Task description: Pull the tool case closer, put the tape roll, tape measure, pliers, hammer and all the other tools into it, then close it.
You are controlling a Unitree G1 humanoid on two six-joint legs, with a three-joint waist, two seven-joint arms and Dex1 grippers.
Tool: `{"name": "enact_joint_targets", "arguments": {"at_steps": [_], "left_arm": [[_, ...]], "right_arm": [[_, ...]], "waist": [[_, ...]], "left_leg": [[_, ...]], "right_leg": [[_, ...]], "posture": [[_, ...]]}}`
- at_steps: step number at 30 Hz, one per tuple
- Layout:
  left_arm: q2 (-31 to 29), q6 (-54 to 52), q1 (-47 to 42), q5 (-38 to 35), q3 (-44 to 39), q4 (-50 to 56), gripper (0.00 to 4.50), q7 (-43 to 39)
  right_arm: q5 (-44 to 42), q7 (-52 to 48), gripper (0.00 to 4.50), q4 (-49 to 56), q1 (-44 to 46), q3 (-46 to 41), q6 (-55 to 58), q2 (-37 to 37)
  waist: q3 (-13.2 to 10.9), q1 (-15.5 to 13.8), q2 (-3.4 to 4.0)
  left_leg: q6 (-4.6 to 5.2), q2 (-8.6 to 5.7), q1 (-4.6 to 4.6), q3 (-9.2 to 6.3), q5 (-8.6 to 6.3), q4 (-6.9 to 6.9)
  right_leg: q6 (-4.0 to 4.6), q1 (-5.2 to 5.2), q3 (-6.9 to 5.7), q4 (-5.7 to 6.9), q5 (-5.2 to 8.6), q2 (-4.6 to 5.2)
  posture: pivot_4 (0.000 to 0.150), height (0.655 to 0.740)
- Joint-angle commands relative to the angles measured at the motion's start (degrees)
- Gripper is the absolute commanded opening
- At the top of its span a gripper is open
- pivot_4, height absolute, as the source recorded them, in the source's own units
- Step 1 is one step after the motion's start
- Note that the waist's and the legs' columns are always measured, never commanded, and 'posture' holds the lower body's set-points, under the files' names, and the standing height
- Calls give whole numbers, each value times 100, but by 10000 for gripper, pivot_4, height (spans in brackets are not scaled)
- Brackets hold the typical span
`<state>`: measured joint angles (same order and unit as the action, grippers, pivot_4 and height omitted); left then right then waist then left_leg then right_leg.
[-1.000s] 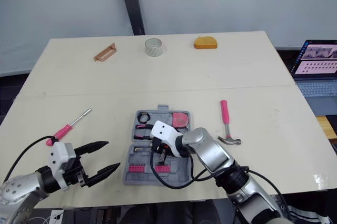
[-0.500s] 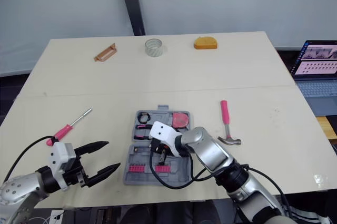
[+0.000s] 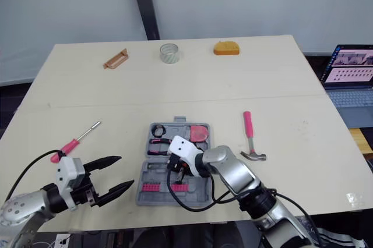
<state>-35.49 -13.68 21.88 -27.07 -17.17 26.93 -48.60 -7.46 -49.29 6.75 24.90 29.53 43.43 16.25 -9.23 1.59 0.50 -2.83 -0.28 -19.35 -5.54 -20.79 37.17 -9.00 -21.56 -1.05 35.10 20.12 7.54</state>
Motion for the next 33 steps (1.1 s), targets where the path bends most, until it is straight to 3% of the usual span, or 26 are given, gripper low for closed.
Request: {"name": "enact_joint_targets", "arguments": {"at_steps": [1, 5, 8, 9, 11, 18, 24, 33], "left_arm": [[18, 22, -108, -56, 33, 90, 45000, 50], [3, -173, -307, -127, 35, 50, 45000, 166], [-39, -451, -470, -180, -54, -13, 45000, 325], [-55, -555, -510, -210, -138, -70, 45000, 390], [-102, -774, -601, -276, -326, -266, 45000, 489], [-118, -820, -624, -259, -1218, -1070, 45000, 785], [81, -530, -283, -188, -2220, -1613, 45000, 1163], [542, -76, -362, -177, -2986, -2337, 45000, 2042]], "right_arm": [[-634, -173, 465, 351, 135, -684, -232, -160], [-1263, -239, 465, 554, 373, -1503, -194, -122], [-1596, -355, 465, 700, 394, -2210, -76, 425], [-1641, -440, 2660, 738, 283, -2383, -71, 714], [-1790, -667, 9043, 758, -15, -2743, -29, 1314], [-2187, -1156, 44414, 430, -1282, -4141, -342, 2653], [-2012, -530, 44414, 133, -2419, -5411, -919, 2741], [-1827, 584, 44414, -344, -3450, -6529, -2004, 1867]], "waist": [[-26, 4, 0], [-39, 0, 1], [-45, -24, 0], [-46, -45, -2], [-48, -105, -5], [-62, -133, -16], [-77, -155, -35], [-81, -198, -40]], "left_leg": [[0, 0, -9, -1, 0, 3], [-1, 1, -11, -2, 1, 5], [-1, 0, -15, -6, 1, 4], [-1, -3, -18, -12, 0, 5], [2, -7, -29, -11, -1, 6], [3, -4, -77, 17, -1, 14], [4, -4, -77, 24, -2, 57], [5, -5, -74, 18, -2, 78]], "right_leg": [[0, -5, -1, 0, 0, 0], [-1, -7, -4, 1, -1, -1], [-1, -6, -8, -1, -1, 1], [-1, -4, -12, -2, -1, 3], [-3, -3, -18, -8, -2, 5], [-6, -32, -51, -5, -4, -1], [-11, -25, -50, -3, -10, 1], [-7, -6, -42, -10, -29, 0]], "posture": [[1500, 7400], [1500, 7400], [1500, 7400], [1500, 7400], [1500, 7400], [1500, 7400], [1500, 7400], [1500, 7400]]}}
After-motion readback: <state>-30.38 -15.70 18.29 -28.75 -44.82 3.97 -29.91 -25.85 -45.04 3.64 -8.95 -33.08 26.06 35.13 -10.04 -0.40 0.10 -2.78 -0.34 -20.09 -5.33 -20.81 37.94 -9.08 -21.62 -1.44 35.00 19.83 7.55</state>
